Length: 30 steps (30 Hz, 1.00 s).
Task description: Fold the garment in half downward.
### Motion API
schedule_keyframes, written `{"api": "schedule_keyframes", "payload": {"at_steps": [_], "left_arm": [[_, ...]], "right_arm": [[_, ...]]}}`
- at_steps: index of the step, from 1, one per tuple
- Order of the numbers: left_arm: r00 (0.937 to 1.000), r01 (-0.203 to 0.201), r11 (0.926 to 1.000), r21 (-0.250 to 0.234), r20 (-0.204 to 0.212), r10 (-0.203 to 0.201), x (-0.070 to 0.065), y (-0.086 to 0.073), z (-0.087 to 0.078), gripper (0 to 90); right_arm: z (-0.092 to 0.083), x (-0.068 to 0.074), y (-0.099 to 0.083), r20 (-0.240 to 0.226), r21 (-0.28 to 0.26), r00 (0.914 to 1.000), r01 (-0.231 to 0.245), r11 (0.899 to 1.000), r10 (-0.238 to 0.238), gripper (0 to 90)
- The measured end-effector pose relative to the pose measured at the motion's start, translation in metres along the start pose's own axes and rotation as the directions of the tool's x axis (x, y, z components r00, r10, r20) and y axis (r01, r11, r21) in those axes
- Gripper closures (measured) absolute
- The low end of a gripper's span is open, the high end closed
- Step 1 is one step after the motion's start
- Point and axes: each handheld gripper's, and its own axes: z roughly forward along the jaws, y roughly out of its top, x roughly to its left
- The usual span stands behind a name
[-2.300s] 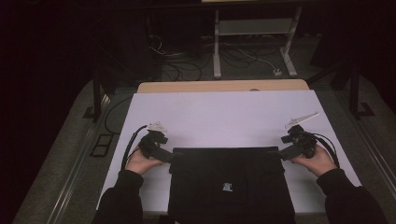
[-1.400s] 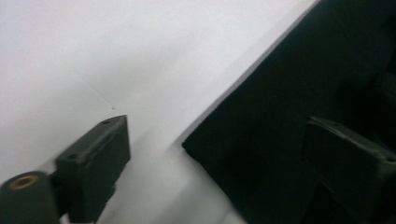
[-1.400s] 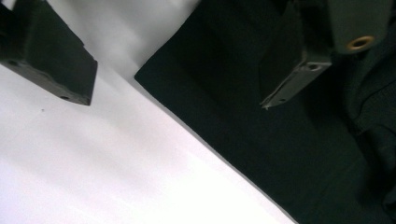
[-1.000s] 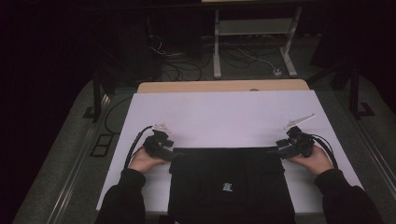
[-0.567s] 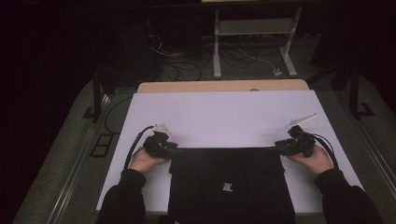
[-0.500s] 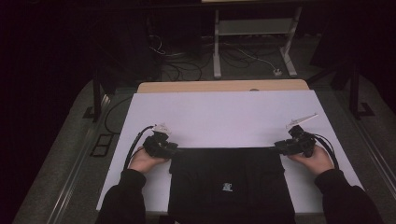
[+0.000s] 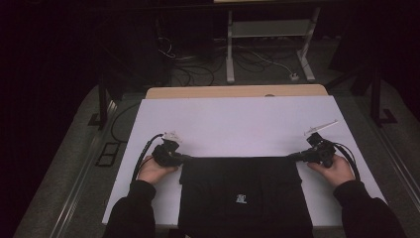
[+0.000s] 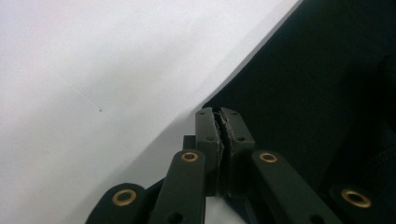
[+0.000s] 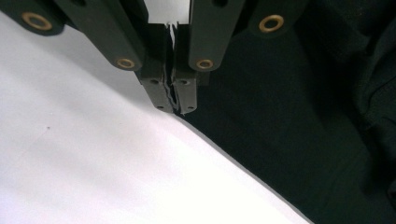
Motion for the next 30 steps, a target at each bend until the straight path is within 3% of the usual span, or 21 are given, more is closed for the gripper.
{"api": "schedule_keyframes", "payload": {"at_steps": [2,8,12,16,18,21,24,27,30], "left_arm": [[1.0,-0.004,1.0,-0.009,-0.007,0.004,-0.001,0.0,-0.002,85.7],[0.994,-0.078,0.9968,-0.021,-0.079,0.076,-0.011,0.003,-0.007,86.4],[0.9828,-0.113,0.9929,-0.035,-0.151,0.107,-0.019,0.005,-0.011,86.6],[0.9673,-0.144,0.989,-0.033,-0.215,0.134,-0.023,0.007,-0.011,86.6],[0.9642,-0.141,0.989,-0.045,-0.233,0.127,-0.023,0.008,-0.012,86.6],[0.9691,-0.087,0.9928,-0.082,-0.238,0.065,-0.02,0.01,-0.015,86.6],[0.9675,-0.055,0.9931,-0.103,-0.252,0.027,-0.016,0.011,-0.017,86.6],[0.9669,-0.057,0.9919,-0.114,-0.254,0.026,-0.013,0.011,-0.019,86.6],[0.9683,-0.044,0.9904,-0.131,-0.25,0.01,-0.01,0.012,-0.018,86.6]], "right_arm": [[-0.001,0.002,0.0,0.012,-0.003,0.9999,0.008,1.0,-0.008,86.5],[-0.004,0.007,-0.004,0.036,-0.026,0.9993,0.004,1.0,-0.003,86.8],[-0.006,0.009,-0.007,0.059,-0.049,0.9979,-0.025,0.998,0.027,87.0],[-0.008,0.012,-0.005,0.085,-0.077,0.9953,-0.04,0.996,0.047,87.2],[-0.008,0.013,-0.004,0.095,-0.096,0.9935,-0.053,0.994,0.063,87.3],[-0.01,0.01,-0.003,0.07,-0.131,0.9921,-0.094,0.987,0.103,87.3],[-0.014,0.008,-0.002,0.058,-0.171,0.9876,-0.134,0.976,0.146,87.3],[-0.017,0.008,-0.001,0.059,-0.198,0.9843,-0.152,0.968,0.166,87.3],[-0.017,0.009,0.003,0.072,-0.207,0.9851,-0.138,0.969,0.156,87.3]]}}
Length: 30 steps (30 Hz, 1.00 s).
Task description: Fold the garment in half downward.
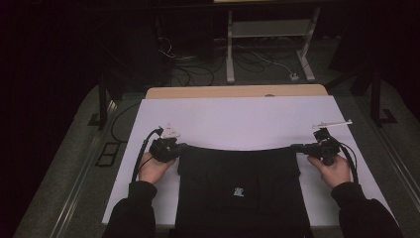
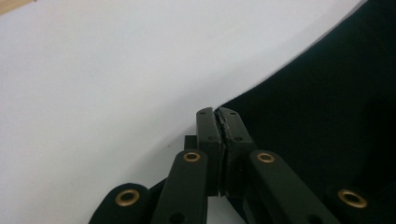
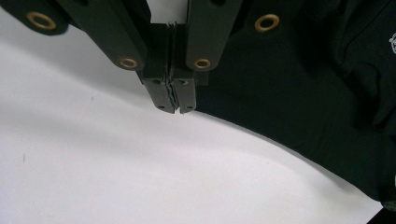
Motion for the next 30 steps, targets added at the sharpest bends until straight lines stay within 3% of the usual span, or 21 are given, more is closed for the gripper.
{"api": "schedule_keyframes", "payload": {"at_steps": [10,13,15,30], "left_arm": [[0.9987,-0.042,0.9989,0.02,-0.029,0.043,0.005,0.028,0.006,86.6],[0.9975,-0.059,0.9976,0.036,-0.036,0.061,0.006,0.036,0.007,86.6],[0.9973,-0.059,0.9974,0.042,-0.04,0.061,0.007,0.041,0.008,86.7],[0.9974,-0.022,0.9973,0.07,-0.067,0.027,0.025,0.059,0.022,86.6]], "right_arm": [[-0.001,-0.005,0.023,0.033,0.003,0.9989,0.035,0.999,-0.035,87.2],[0.002,-0.007,0.034,0.086,0.043,0.9944,0.057,0.997,-0.061,87.2],[0.003,-0.011,0.04,0.076,0.043,0.9964,0.034,0.998,-0.038,87.2],[0.008,-0.017,0.071,0.136,0.044,0.9901,0.029,0.999,-0.035,87.1]]}}
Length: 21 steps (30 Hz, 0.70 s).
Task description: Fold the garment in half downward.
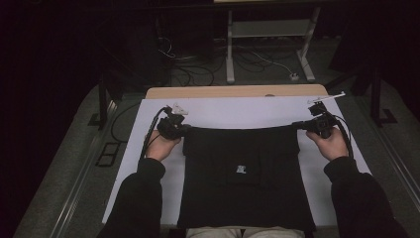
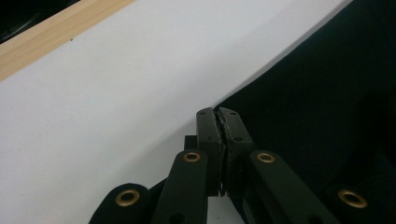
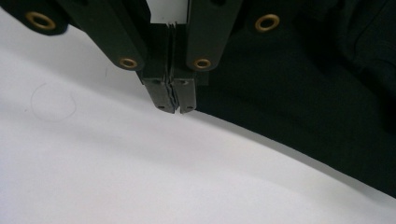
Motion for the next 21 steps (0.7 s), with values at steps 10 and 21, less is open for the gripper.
{"api": "schedule_keyframes", "payload": {"at_steps": [10,21], "left_arm": [[0.9998,0.016,0.9998,0.008,-0.013,-0.016,0.009,0.015,0.006,86.6],[0.9992,0.026,0.9996,0.007,-0.029,-0.026,0.017,0.022,0.008,86.6]], "right_arm": [[0.001,-0.006,0.012,0.013,-0.027,0.9999,-0.01,1.0,0.01,87.1],[0.009,-0.011,0.023,0.024,-0.029,0.9997,-0.009,1.0,0.01,87.0]]}}
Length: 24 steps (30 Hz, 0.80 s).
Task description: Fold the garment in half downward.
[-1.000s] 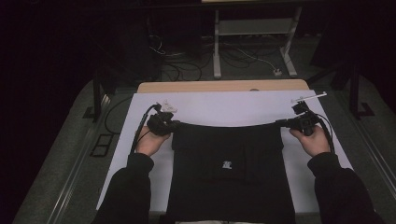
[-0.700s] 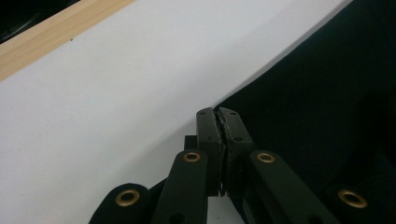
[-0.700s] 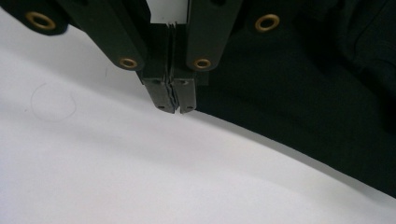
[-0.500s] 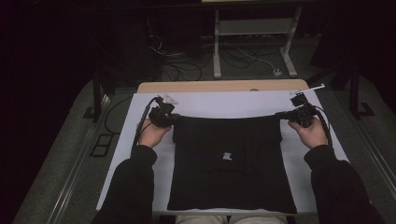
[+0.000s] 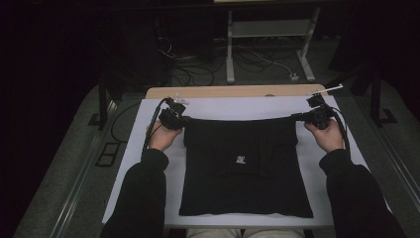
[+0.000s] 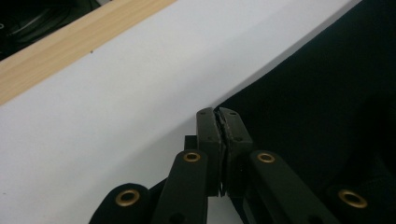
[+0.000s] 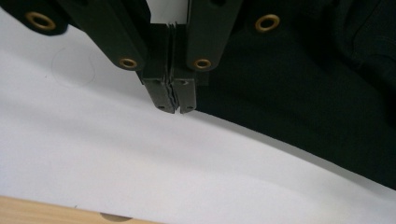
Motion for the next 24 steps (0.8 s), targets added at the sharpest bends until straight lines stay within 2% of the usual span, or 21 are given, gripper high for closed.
{"api": "schedule_keyframes", "payload": {"at_steps": [4,11,15,24], "left_arm": [[0.9999,0.017,0.9993,-0.032,0.004,-0.017,0.005,0.003,-0.005,86.6],[0.9996,0.027,0.9984,-0.05,-0.001,-0.027,0.011,0.008,-0.01,86.6],[0.9999,0.012,0.999,-0.044,-0.009,-0.012,0.012,0.013,-0.009,86.5],[0.9999,0.009,0.9994,-0.032,-0.012,-0.009,0.015,0.015,-0.001,86.6]], "right_arm": [[-0.004,0.001,0.007,0.003,-0.015,1.0,0.004,1.0,-0.003,87.0],[-0.008,0.002,0.016,-0.001,-0.029,1.0,0.006,1.0,-0.006,87.0],[-0.01,0.003,0.021,0.002,-0.036,0.9999,0.013,0.999,-0.013,87.0],[-0.005,-0.001,0.023,0.008,-0.028,0.9997,0.023,0.999,-0.023,87.0]]}}
